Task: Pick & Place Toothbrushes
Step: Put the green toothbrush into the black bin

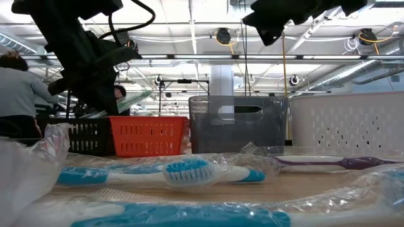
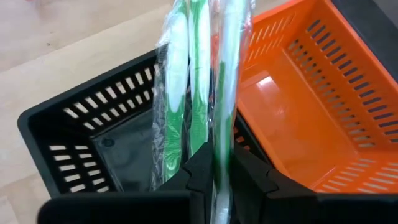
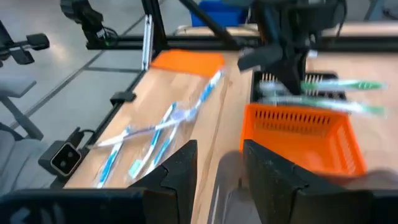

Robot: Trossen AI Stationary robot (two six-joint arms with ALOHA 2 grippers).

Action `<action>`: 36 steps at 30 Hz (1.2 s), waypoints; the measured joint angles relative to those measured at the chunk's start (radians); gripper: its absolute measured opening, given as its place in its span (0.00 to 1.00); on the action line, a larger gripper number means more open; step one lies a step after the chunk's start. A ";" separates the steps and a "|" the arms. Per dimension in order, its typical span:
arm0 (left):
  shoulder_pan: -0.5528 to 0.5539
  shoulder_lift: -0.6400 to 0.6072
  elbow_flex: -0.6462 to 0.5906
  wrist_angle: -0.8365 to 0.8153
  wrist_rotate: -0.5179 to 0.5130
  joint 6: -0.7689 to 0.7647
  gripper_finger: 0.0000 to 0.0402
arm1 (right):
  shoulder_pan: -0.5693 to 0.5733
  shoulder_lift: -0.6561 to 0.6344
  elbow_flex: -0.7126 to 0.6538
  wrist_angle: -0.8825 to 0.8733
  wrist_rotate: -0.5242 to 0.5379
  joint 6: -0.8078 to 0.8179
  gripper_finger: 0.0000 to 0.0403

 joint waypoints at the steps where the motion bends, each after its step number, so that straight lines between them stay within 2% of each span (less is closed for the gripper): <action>1: 0.000 0.000 0.000 0.000 0.000 0.001 0.12 | 0.000 0.000 0.000 -0.017 0.000 0.015 0.30; 9: 0.001 0.000 0.000 0.000 0.000 0.043 0.14 | 0.096 0.000 0.000 -0.143 -0.001 0.100 0.30; 19: 0.001 0.000 0.000 0.012 -0.018 0.069 0.35 | 0.275 0.000 0.000 -0.297 0.002 0.351 0.29; 27: 0.005 0.000 0.000 0.066 -0.027 0.117 0.44 | 0.426 0.000 0.000 -0.404 0.002 0.637 0.27; 36: 0.005 0.000 0.000 0.099 -0.027 0.139 0.45 | 0.554 0.000 0.000 -0.483 -0.027 1.015 0.27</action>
